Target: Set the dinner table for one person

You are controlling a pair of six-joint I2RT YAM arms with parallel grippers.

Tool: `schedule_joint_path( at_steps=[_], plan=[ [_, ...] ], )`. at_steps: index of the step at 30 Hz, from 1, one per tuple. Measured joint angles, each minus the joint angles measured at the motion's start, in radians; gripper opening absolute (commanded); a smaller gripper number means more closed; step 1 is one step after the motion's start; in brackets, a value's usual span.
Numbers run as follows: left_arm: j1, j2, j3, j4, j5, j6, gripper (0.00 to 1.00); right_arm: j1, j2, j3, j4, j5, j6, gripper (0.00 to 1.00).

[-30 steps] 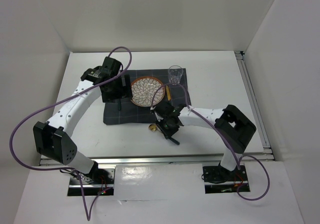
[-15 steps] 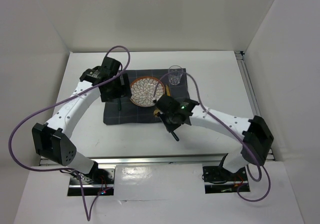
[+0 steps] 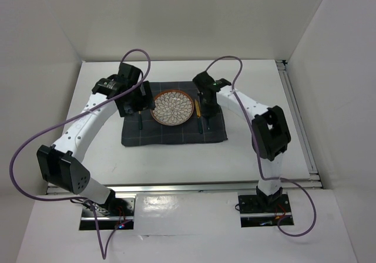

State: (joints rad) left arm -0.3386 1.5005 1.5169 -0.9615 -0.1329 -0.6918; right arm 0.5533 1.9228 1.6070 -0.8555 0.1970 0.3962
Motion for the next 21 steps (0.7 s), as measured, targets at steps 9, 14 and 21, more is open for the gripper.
schedule_joint_path(
  at_steps=[9, 14, 21],
  plan=[
    [0.000, 0.005, 0.000, 0.000, -0.001, 0.003, 0.99, -0.063, 0.083, -0.022, 0.053, -0.035, 0.010, 0.39],
    [0.000, 0.025, 0.004, -0.001, 0.000, 0.003, 0.99, -0.068, 0.086, -0.037, 0.106, -0.043, 0.011, 0.72],
    [0.000, 0.043, 0.004, -0.004, -0.002, 0.006, 0.99, -0.086, 0.072, -0.037, 0.106, -0.043, 0.011, 0.99]
  ],
)
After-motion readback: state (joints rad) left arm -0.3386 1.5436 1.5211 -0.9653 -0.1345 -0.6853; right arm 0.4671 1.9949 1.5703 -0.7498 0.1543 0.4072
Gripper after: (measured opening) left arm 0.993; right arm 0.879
